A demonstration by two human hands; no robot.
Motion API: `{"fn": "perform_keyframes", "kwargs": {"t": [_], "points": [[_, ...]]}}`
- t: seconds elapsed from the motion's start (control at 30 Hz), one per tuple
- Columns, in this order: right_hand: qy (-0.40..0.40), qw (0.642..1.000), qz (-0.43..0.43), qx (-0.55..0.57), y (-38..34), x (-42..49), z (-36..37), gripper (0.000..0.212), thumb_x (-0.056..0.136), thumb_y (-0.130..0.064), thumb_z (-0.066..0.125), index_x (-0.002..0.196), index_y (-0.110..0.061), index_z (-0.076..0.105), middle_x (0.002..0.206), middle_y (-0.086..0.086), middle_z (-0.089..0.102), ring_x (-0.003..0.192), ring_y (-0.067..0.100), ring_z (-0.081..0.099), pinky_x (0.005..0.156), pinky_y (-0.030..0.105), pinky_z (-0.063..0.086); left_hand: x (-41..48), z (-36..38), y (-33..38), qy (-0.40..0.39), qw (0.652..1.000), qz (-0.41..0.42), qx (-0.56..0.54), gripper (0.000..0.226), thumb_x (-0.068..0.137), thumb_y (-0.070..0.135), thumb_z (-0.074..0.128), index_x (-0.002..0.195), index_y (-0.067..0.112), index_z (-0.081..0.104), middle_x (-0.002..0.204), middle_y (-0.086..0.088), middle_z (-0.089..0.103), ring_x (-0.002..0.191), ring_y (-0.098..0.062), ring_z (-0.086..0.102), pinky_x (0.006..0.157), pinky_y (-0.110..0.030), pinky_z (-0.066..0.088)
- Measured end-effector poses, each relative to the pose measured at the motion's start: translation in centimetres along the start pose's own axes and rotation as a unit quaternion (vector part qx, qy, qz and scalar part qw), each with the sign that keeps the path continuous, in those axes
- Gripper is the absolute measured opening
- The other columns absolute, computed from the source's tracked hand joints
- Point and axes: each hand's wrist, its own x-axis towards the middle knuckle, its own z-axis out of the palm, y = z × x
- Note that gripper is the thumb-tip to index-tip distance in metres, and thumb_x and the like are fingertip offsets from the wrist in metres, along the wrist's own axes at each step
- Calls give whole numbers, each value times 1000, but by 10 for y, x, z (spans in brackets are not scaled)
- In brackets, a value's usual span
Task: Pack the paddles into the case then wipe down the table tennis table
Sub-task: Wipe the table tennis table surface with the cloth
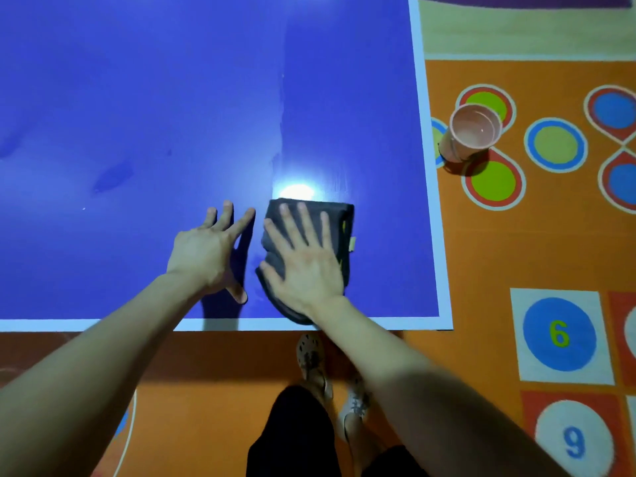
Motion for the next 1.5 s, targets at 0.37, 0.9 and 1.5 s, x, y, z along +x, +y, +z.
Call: {"fn": "perform_keyframes", "kwargs": {"t": [0.37, 0.9, 1.5], "points": [[85, 965, 248, -13, 170, 35, -41, 71, 109, -61, 40, 171, -28, 33, 183, 10, 12, 169, 33, 6, 134, 62, 11, 25, -34, -36, 15, 996, 70, -56, 108, 70, 51, 94, 160, 37, 36, 134, 2, 68, 111, -31, 69, 80, -41, 59], [114, 930, 347, -27, 177, 172, -57, 81, 104, -74, 39, 170, -27, 34, 181, 11, 19, 168, 33, 13, 134, 62, 9, 239, -69, -82, 282, 944, 62, -162, 47, 111, 31, 43, 153, 11, 41, 159, -19, 38, 150, -40, 35, 119, -57, 34], [132, 935, 329, 22, 228, 253, -72, 77, 105, -65, 42, 169, -22, 35, 179, 16, 22, 166, 37, 21, 133, 57, 22, 271, -73, -59, 311, 927, 21, -206, 45, 109, 23, 42, 155, 21, 43, 166, -8, 35, 161, -26, 24, 130, -52, 16]]}}
